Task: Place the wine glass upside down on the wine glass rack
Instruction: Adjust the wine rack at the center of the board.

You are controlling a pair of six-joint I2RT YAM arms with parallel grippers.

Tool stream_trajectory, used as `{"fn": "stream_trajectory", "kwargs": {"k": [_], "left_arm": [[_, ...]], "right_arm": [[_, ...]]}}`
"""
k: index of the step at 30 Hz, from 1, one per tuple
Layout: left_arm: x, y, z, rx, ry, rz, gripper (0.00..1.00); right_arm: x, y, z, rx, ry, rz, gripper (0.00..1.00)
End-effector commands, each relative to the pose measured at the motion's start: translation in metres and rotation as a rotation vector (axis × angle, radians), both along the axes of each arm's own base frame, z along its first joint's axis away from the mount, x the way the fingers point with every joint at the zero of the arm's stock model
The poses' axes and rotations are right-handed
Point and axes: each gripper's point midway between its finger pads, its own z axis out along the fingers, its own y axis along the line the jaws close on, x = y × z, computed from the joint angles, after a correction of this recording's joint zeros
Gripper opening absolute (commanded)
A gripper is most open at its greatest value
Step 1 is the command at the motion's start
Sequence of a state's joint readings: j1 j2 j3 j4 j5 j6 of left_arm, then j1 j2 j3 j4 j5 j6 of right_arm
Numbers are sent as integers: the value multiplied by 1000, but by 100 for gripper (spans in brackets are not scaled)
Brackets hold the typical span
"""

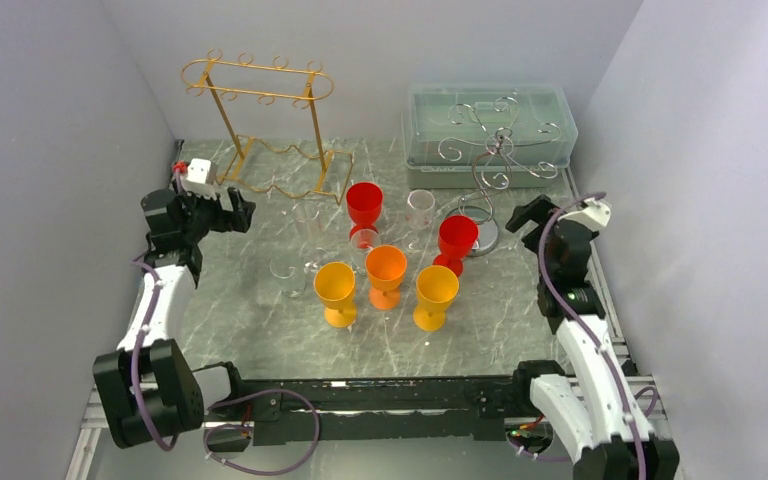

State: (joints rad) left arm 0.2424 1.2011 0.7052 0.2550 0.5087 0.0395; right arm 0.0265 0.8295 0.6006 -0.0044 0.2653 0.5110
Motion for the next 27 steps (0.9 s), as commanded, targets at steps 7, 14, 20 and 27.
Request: {"fn": "stream_trajectory", "kwargs": {"k": [7, 14, 20, 27], "left_arm": [[-70, -22, 74, -89, 209, -22, 99], [-93, -36, 103, -141, 339, -74, 99], [-101, -37, 95, -163, 443, -72, 99], [-108, -41, 99, -177, 458, -85, 99]], "right_arm": [[-71, 8, 86, -49, -44, 84, 100], [-72, 12, 152, -85, -46, 121, 99], [-48, 16, 183, -60, 15, 137, 92], [-21, 16, 182, -35, 82, 129, 88]]}}
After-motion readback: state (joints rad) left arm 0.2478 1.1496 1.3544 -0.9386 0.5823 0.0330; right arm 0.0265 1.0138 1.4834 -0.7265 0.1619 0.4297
